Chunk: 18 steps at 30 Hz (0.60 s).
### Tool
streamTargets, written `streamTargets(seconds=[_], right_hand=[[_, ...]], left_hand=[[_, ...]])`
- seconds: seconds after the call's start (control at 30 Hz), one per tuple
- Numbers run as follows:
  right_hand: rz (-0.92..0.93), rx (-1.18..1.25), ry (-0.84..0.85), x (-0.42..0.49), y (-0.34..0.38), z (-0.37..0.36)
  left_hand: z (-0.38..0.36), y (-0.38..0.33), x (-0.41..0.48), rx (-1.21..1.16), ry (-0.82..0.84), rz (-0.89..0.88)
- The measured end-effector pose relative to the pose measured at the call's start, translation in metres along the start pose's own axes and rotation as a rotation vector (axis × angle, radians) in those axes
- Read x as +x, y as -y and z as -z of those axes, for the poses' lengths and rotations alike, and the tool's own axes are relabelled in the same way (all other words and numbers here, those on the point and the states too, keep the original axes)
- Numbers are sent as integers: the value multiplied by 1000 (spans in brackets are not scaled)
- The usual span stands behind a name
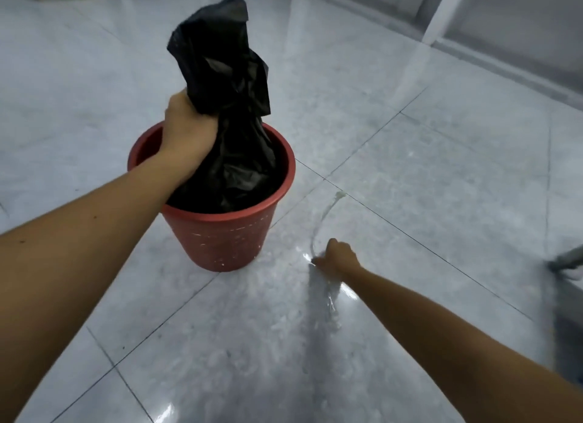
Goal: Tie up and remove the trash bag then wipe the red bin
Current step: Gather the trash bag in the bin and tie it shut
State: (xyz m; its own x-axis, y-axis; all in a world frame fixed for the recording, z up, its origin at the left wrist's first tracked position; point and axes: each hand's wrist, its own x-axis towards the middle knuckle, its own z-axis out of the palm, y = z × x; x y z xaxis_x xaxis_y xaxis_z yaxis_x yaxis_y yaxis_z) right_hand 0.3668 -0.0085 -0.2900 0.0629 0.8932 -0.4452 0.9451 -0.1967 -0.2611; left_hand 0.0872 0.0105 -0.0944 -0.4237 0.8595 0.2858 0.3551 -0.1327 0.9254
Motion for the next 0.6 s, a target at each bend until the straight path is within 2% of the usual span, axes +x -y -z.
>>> streamTargets(seconds=[0.2, 0.27, 0.33, 0.4, 0.43, 0.53, 0.6], right_hand=[[-73, 104, -71, 1, 11, -14], [-114, 345, -169, 7, 26, 14], [-97, 714, -295, 9, 53, 58], [1, 1029, -416, 3, 87, 107], [81, 1078, -464, -1, 103, 128], [315, 921, -444, -22, 147, 168], [428, 856, -311, -33, 167, 178]], left_hand=[[0, -3, -5, 11, 30, 40], [2, -4, -4, 53, 44, 39], [5, -5, -1, 101, 50, 27], [9, -7, -1, 128, 69, 9], [11, -8, -2, 135, 86, -2], [16, -12, -2, 196, 166, -86], [17, -17, -2, 245, 238, -173]])
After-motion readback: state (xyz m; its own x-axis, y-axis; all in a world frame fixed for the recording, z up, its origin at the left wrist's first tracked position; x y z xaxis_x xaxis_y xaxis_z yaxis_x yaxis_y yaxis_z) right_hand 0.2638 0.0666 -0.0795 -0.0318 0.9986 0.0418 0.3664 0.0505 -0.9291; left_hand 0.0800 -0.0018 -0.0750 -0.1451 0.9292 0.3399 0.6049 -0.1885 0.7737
